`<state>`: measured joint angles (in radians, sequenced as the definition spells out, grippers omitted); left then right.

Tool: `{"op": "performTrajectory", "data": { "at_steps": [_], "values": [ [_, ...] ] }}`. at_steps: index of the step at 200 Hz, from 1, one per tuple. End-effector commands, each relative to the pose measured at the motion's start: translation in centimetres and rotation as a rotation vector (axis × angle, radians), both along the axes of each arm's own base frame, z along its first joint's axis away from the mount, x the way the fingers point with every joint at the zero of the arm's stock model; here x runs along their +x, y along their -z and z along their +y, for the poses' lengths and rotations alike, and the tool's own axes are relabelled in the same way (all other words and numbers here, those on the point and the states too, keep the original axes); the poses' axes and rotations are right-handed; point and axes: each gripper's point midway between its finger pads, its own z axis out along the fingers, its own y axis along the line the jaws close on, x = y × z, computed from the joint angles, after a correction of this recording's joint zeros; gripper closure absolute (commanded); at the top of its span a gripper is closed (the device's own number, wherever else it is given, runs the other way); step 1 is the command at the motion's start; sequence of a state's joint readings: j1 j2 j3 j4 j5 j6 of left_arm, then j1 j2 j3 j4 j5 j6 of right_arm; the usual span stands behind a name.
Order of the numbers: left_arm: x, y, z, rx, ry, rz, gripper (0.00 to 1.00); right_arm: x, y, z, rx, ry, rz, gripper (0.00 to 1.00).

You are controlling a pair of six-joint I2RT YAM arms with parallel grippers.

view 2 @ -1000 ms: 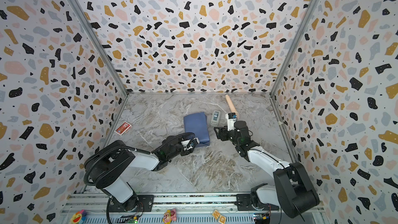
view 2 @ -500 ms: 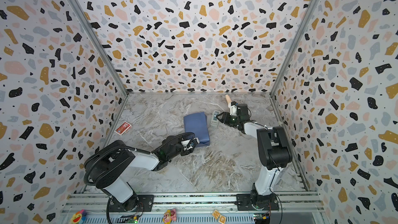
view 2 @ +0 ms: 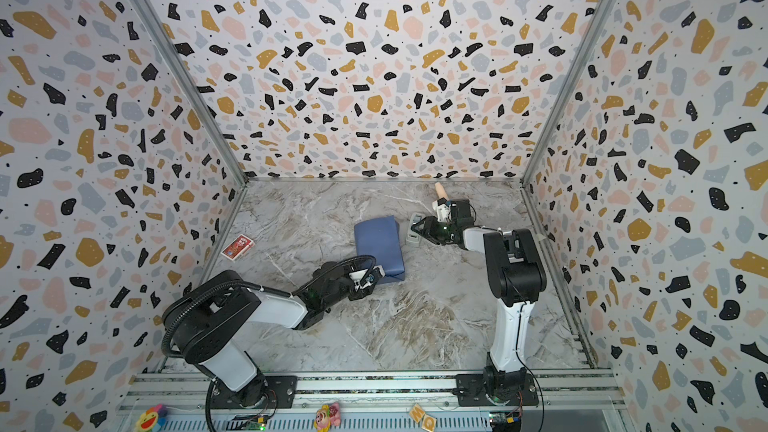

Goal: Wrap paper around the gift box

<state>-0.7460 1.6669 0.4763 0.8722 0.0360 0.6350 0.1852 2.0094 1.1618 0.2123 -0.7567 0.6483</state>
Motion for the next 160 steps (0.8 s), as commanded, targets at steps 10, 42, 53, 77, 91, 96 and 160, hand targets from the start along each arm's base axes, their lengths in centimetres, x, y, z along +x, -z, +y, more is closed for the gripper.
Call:
{"op": "performTrajectory", "data": {
  "at_steps": [10,42,53,77,91,96,160],
  "values": [
    [-1.0,3.3,0.8,0.064,-0.004,0.124,0.34,0.0,0.7,0.1,0.009,-0.005,0.035,0.57],
    [-1.0,3.3,0.8,0.063,-0.005,0.124,0.34,-0.7,1.8,0.4,0.057,0.016,0.104,0.63],
    [-1.0,3.3,0.8,0.064,-0.004,0.124,0.34,-0.9,2.1,0.5,0.075,0.024,0.123,0.65],
    [-1.0,3.3,0.7,0.064,-0.003,0.124,0.34,-0.8,2.2,0.6,0.103,0.037,0.137,0.69],
    [-1.0,3.3,0.8,0.065,-0.003,0.126,0.34,-0.8,2.2,0.7,0.12,0.041,0.142,0.72],
    [-1.0,3.3,0.7,0.064,-0.003,0.125,0.34,-0.8,2.1,0.8,0.128,0.041,0.144,0.72],
    [-1.0,3.4,0.7,0.066,-0.002,0.129,0.34,-0.7,2.0,1.0,0.176,0.05,0.152,0.83]
  ]
}}
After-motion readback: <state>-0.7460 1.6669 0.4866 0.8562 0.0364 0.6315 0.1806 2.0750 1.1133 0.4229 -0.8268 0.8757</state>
